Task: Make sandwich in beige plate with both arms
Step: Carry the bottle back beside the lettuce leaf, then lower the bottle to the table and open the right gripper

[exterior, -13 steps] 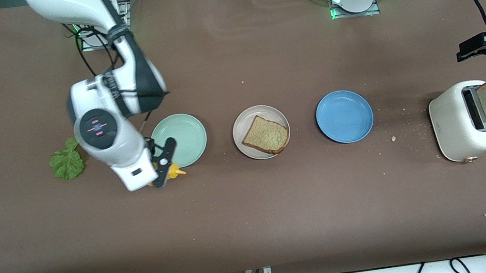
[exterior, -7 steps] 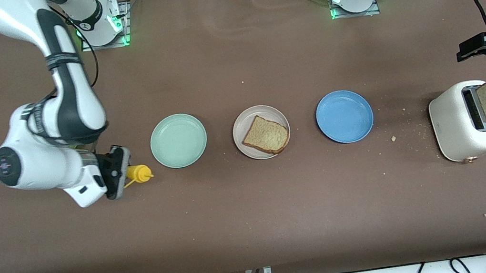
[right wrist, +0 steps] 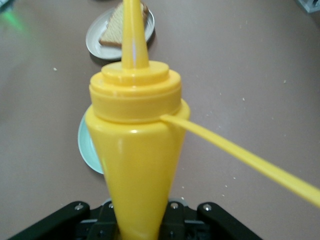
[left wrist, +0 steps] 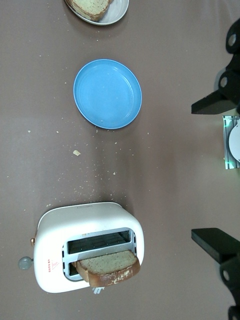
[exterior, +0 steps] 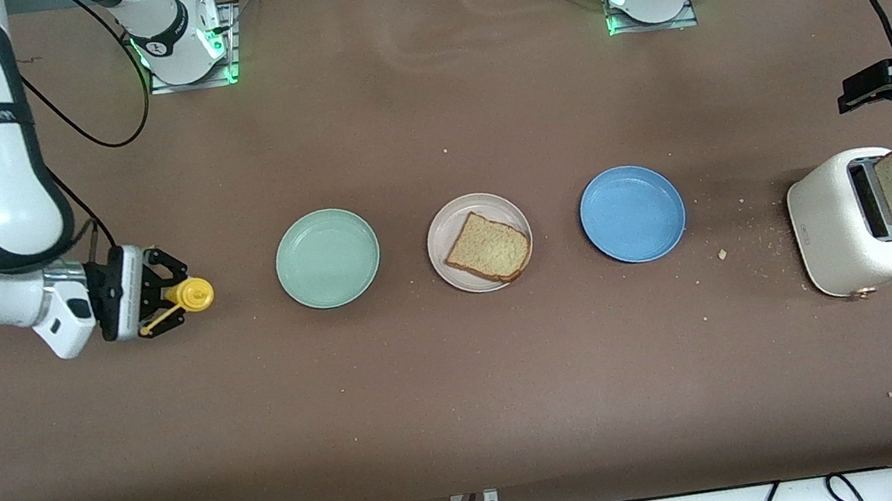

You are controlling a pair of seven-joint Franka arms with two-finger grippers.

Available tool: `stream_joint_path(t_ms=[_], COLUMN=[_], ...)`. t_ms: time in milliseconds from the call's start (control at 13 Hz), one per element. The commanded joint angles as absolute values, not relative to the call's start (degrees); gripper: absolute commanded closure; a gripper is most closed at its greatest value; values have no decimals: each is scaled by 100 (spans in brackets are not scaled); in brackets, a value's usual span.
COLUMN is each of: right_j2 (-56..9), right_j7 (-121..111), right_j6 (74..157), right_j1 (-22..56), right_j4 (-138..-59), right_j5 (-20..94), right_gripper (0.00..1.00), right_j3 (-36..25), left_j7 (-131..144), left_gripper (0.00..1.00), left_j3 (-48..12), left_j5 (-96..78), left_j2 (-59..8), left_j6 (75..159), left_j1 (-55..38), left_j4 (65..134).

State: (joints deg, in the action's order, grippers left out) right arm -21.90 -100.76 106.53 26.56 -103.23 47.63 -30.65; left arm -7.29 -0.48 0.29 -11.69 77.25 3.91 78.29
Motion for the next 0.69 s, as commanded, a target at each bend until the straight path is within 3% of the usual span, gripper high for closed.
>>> stream_joint_path(t_ms=[0, 307, 460, 613], right_j2=[-1512, -1538, -1696, -1783], right_j7=[-10528, -11624, -12066, -12696], right_j6=[10531, 9968, 9914, 9949], right_j1=[2707, 2637, 2436, 1823], right_j4=[-10951, -11485, -11601, -11680], right_j5=[5202, 6202, 6363, 6363], right_gripper=[100, 100, 100, 100], right_j3=[-3304, -3866, -3824, -3308], left_j7=[-712, -712, -712, -712], left_gripper=[0, 0, 0, 0], left_j3=[-79, -79, -79, -79], left_j5=[246, 246, 246, 246], left_j2=[-1055, -1055, -1055, -1055], left_j6=[7664, 7664, 7664, 7664], left_j1=[378, 378, 378, 378], left_j4=[7901, 7901, 7901, 7901])
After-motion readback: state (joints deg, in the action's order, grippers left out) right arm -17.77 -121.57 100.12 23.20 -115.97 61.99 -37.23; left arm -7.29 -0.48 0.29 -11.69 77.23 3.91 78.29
